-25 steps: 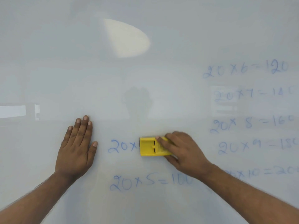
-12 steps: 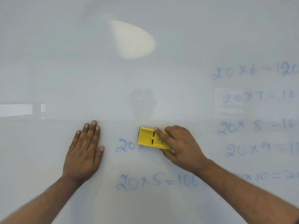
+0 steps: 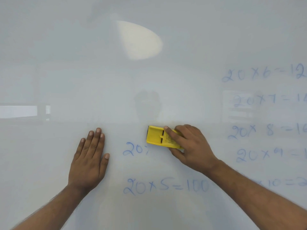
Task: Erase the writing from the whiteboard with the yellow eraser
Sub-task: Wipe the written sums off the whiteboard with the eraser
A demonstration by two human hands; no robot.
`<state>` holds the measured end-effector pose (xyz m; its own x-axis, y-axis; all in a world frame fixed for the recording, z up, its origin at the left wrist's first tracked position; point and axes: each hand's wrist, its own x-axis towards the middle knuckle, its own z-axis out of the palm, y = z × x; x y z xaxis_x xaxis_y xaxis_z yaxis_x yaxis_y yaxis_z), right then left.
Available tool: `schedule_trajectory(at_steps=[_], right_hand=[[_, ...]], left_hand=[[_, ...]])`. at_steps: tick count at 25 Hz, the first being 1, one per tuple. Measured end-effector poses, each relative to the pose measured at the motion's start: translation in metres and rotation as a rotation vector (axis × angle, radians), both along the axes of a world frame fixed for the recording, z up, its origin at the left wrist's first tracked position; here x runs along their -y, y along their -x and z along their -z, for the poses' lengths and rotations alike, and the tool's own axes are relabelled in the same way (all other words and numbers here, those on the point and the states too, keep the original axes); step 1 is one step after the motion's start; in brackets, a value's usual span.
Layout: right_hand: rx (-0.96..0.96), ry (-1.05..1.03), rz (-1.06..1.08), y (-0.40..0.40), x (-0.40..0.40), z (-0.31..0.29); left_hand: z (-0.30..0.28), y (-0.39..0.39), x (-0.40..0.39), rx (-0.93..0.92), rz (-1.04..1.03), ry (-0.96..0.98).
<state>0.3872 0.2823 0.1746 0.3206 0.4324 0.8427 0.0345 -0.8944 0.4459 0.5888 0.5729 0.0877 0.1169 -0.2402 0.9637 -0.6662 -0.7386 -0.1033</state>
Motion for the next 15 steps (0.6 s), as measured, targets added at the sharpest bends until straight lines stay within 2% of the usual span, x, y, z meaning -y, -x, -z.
schedule_trajectory(at_steps=[3,6,9,15], right_hand=[[-0.037,-0.015,-0.050,-0.016,-0.024,0.015],[-0.132,0.111,-0.062,-0.017,-0.028,0.047],[-0.148,0.244,-0.025,-0.008,-0.014,0.047],[-0.004,-0.004,-0.045,-0.024,-0.034,0.002]], left_hand=[[0.001,0.000,-0.001,0.002,-0.004,-0.005],[0.003,0.000,-0.003,0.002,0.000,-0.014],[0.007,-0.001,-0.006,-0.003,-0.009,-0.023],[0.011,-0.001,-0.005,0.006,-0.020,-0.007]])
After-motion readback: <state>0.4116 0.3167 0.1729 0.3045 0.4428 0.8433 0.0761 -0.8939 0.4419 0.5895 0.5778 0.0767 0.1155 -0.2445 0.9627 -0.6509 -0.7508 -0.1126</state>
